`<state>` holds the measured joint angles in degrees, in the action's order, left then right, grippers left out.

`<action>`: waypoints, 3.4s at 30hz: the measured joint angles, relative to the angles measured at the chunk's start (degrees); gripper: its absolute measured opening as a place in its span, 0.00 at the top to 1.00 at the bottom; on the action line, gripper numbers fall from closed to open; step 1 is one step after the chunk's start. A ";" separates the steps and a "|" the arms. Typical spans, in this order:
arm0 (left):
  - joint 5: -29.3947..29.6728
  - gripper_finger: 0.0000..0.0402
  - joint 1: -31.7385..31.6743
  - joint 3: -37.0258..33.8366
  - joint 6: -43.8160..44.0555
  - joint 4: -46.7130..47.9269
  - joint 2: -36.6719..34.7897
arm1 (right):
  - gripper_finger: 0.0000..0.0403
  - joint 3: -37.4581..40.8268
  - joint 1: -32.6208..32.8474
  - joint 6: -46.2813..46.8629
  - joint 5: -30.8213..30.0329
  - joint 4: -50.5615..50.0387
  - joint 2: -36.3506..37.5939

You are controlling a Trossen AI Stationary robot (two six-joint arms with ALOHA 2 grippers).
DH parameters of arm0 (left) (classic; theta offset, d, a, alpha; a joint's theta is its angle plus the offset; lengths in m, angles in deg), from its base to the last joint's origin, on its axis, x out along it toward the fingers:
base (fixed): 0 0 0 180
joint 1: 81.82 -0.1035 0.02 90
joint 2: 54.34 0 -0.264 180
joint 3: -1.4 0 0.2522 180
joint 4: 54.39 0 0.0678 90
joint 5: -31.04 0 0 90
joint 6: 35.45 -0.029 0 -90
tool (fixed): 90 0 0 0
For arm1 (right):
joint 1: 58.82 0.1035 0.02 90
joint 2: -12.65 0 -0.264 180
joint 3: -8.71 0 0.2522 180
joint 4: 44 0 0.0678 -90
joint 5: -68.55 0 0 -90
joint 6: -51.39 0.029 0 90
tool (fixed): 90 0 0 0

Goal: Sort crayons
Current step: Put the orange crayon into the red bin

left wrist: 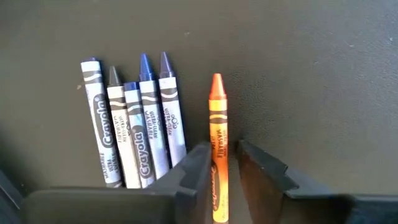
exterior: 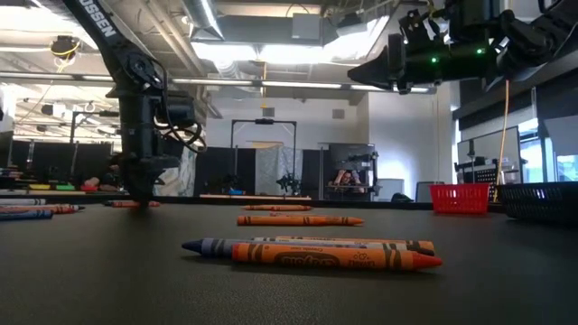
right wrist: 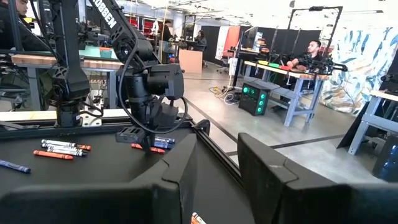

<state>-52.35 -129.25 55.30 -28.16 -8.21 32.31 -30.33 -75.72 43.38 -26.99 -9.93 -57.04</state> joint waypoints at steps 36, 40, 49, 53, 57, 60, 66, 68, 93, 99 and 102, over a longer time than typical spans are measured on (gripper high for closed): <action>2.63 0.97 28.24 2.44 -3.48 -21.53 -22.97 | 0.69 0.02 0.04 6.56 10.28 0.04 0.03; 2.87 0.97 32.94 -1.27 -6.94 -35.62 -22.32 | 0.60 0.02 0.04 6.39 11.27 0.51 -0.58; -0.35 0.97 37.16 -12.63 -13.84 -69.21 -20.96 | 0.48 -5.01 0.06 5.70 14.17 0.59 -8.82; -2.00 0.97 37.14 -15.24 -13.91 -77.89 -17.59 | 0.48 -10.09 0.08 5.59 18.90 0.33 -15.72; -6.51 0.97 37.43 -15.65 -13.92 -83.62 -13.90 | 0.49 -15.31 1.20 4.84 20.64 0.33 -22.24; -7.60 0.97 37.52 -15.65 -13.99 -87.32 -11.01 | 0.52 -18.99 2.88 3.36 20.67 0.60 -25.28; -8.24 0.97 37.72 -15.67 -13.34 -90.07 -8.97 | 0.58 -21.87 6.69 1.05 19.21 -0.56 -27.19; -10.14 0.97 37.97 -15.67 -13.10 -91.27 -8.76 | 0.59 -22.14 7.66 0.13 16.56 -0.33 -27.16; -10.83 0.97 39.44 -15.65 -12.39 -91.44 -8.72 | 0.78 -26.14 11.32 -2.43 13.95 1.16 -31.17; -10.64 0.97 39.50 -15.65 -12.55 -91.30 -8.72 | 0.97 -26.14 11.32 -3.80 13.38 0.22 -31.08; -10.66 0.97 39.50 -15.65 -12.18 -91.17 -8.72 | 0.93 -26.14 11.80 -4.35 12.71 0.11 -31.08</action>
<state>-63.02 -89.74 39.65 -40.34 -99.38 23.59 -56.47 -63.92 39.03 -14.28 -9.81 -88.12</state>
